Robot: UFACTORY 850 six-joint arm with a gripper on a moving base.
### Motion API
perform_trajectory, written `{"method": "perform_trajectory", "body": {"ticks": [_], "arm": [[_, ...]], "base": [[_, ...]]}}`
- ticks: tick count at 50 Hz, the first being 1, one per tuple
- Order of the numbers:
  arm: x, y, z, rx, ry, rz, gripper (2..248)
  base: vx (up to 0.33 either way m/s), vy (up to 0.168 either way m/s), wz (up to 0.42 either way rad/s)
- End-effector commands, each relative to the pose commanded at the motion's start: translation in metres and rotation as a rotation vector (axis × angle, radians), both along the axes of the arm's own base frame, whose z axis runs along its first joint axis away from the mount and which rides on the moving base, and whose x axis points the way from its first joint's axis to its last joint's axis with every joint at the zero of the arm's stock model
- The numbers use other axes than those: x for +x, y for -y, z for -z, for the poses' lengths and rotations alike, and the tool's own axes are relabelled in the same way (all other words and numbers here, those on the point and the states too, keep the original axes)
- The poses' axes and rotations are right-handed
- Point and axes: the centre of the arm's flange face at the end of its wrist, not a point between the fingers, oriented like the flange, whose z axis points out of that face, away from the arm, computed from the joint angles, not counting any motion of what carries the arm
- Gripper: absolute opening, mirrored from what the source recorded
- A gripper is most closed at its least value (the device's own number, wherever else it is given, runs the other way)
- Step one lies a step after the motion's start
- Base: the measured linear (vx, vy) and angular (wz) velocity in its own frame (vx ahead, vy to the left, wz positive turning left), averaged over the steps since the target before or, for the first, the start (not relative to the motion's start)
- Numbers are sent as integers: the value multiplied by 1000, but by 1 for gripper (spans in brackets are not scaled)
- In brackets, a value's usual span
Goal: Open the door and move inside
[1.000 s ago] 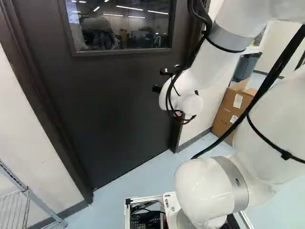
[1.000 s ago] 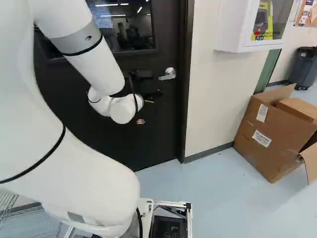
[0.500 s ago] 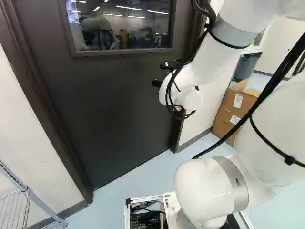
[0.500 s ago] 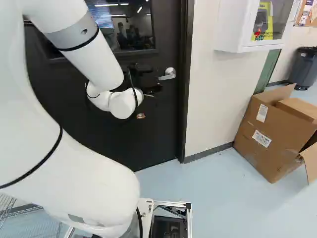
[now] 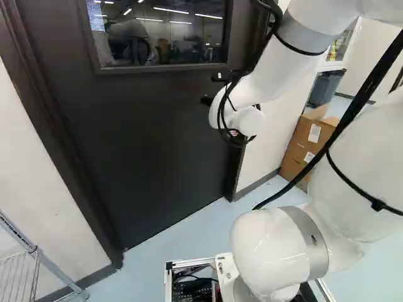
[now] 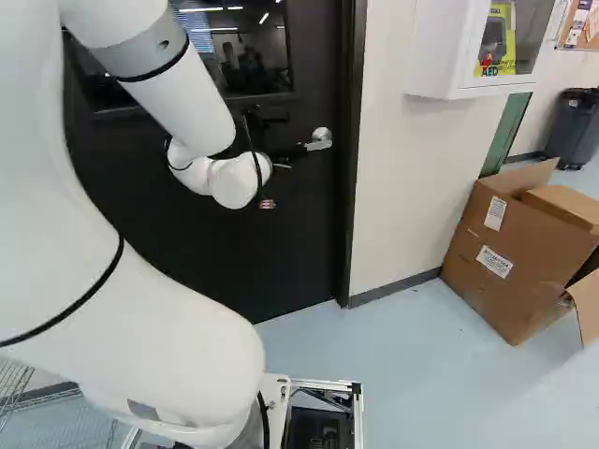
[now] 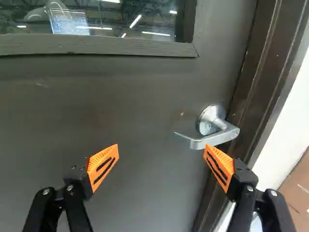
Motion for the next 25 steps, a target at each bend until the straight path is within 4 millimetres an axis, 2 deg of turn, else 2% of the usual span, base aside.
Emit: {"method": "perform_trajectory", "body": {"ticks": [25], "arm": [[45, -1, -21, 0, -25, -2, 247]], "base": [[0, 0, 0]]}}
